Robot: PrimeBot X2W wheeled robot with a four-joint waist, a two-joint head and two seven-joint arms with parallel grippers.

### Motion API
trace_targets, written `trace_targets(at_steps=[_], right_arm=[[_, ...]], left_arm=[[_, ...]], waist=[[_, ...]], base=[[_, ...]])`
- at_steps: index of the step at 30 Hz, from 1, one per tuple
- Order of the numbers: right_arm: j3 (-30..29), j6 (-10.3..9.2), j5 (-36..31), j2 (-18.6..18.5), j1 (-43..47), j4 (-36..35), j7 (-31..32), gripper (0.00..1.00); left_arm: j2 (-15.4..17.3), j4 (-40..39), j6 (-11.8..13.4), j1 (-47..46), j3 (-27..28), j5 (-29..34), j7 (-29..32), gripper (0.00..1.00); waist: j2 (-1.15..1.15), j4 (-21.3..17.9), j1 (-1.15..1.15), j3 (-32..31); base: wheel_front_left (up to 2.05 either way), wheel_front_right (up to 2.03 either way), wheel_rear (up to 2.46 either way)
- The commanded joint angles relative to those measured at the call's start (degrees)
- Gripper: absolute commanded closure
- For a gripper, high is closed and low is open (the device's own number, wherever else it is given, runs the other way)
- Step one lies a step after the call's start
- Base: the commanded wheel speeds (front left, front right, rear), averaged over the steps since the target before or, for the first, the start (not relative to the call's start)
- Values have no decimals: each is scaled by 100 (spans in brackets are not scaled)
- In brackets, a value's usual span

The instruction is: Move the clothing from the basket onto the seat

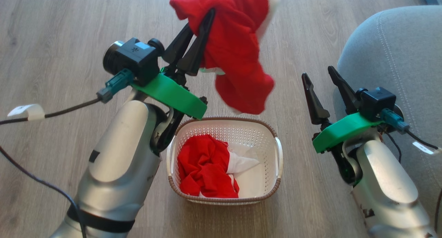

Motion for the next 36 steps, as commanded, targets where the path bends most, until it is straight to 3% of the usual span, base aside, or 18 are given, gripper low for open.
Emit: trace_targets(at_steps=[1, 11, 19, 24, 29, 36], right_arm=[[94, -1, 16, 58, -101, -190, -37, 0], [271, -1, 42, 105, -190, -413, -37, 0], [1153, -1, 266, 46, -480, -1453, -37, 0], [1710, -1, 258, -30, -777, -1654, -37, 0], [1909, -1, 29, 66, -1141, -1373, -37, 0], [2255, -1, -72, 326, -1536, -103, -37, 0]], left_arm=[[88, -264, -8, -270, 153, 49, -60, 100], [83, -556, -7, -215, 98, 81, -60, 100], [81, -572, -4, -255, 59, 95, -60, 100], [80, -574, -5, -287, 30, 91, -60, 100], [79, -570, -5, -289, -26, 73, -60, 100], [78, -572, 9, -248, -126, -6, -60, 100]], waist=[[0, -2, 1, 0], [0, -29, 1, 51], [0, -34, 1, 201], [0, -20, 1, 264], [0, 15, 1, 260], [0, 98, 1, 225]], base=[[0, 0, 0], [0, 0, 0], [0, 0, 0], [0, 0, 0], [0, 0, 0], [0, 0, 0]])
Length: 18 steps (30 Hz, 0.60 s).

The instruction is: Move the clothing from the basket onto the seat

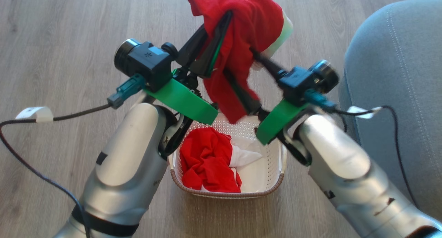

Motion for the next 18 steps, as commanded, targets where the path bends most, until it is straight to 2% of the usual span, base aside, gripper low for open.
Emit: trace_targets(at_steps=[1, 3, 4, 6, 7, 15, 16, 17, 18], right_arm=[[106, -1, 62, 165, -228, 44, -36, 0], [211, -1, 161, 215, -347, 327, -36, 0], [243, -1, 217, 233, -392, 437, -36, 11], [265, -1, 308, 255, -479, 535, -36, 96], [266, -1, 367, 262, -505, 543, -36, 100], [19, -1, 465, 274, -468, 320, -36, 100], [-31, -1, 458, 275, -438, 266, -36, 100], [-80, -1, 439, 275, -404, 208, -36, 100], [-146, -1, 433, 275, -358, 149, -36, 100]], left_arm=[[76, -232, 12, -246, 164, -31, -29, 100], [76, -230, 22, -235, 134, -48, -29, 100], [76, -224, 26, -228, 120, -56, -29, 100], [76, -210, 31, -214, 97, -63, -29, 100], [76, -202, 34, -207, 87, -66, -29, 100], [76, -164, 41, -158, 86, -67, -29, 100], [76, -158, 41, -148, 100, -64, -29, 97], [76, -146, 39, -129, 109, -76, -29, 58], [76, -127, 37, -110, 110, -89, -29, 0]], waist=[[0, 16, 0, -3], [0, 36, 0, -6], [0, 44, 0, -7], [0, 55, 0, -11], [0, 58, 0, -12], [0, 41, 0, 6], [0, 30, 0, 8], [0, 18, 0, 9], [0, 6, 0, 11]], base=[[0, 0, 0], [0, 0, 0], [0, 0, 0], [0, 0, 0], [0, 0, 0], [0, 0, 0], [0, 0, 0], [0, 0, 0], [0, 0, 0]])
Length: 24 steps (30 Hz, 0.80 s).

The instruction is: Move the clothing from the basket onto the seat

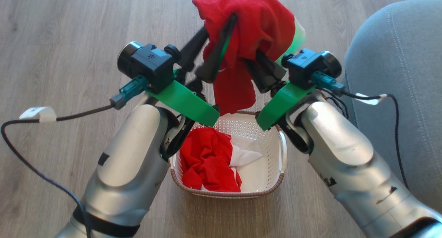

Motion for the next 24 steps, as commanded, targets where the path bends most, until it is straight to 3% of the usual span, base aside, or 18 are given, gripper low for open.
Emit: trace_targets(at_steps=[1, 12, 24], right_arm=[[-87, -1, -21, 139, 15, -271, -37, 100], [-1279, -1, -287, -29, 657, -1281, -37, 100], [-2201, -1, -381, -114, 1094, -1897, -37, 100]], left_arm=[[76, -158, 26, -112, 191, -34, -29, 0], [206, 160, -13, 125, 108, -4, -29, 0], [589, 185, -18, 526, -214, -109, -29, 0]], waist=[[0, -23, 0, 5], [0, -359, 0, 26], [0, -1244, 0, -52]], base=[[0, 0, 0], [0, 0, 0], [0, 0, 0]])
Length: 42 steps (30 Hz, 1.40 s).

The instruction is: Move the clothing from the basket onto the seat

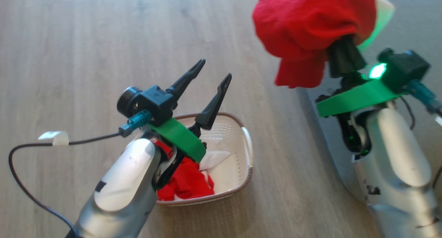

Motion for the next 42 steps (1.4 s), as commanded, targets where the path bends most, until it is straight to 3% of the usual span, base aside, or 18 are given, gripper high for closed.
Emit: trace_targets(at_steps=[1, 7, 17, 31, 42], right_arm=[[31, -1, -37, 22, -69, -250, -37, 100], [-386, -1, -49, -39, 146, -389, -37, 100], [-502, -1, 30, 45, 374, -495, -37, 100], [-1405, -1, -48, 204, 984, -1209, -37, 100], [-1800, -1, -375, 56, 99, -837, -37, 100]], left_arm=[[116, -188, -7, -152, 162, -38, -29, 0], [202, -196, -7, 18, 131, -41, -29, 0], [275, -336, -7, 151, 142, 44, -29, 0], [376, -418, -7, -284, -247, 2, -29, 0], [734, -764, -7, -481, -363, 128, -29, 0]], waist=[[0, -223, 0, -25], [0, -818, 0, -31], [0, -1933, 0, 62], [0, -2103, 0, 639], [0, -2107, 0, 1543]], base=[[0, 0, 0], [0, 0, 0], [0, 0, 0], [0, 0, 0], [0, 0, 0]])
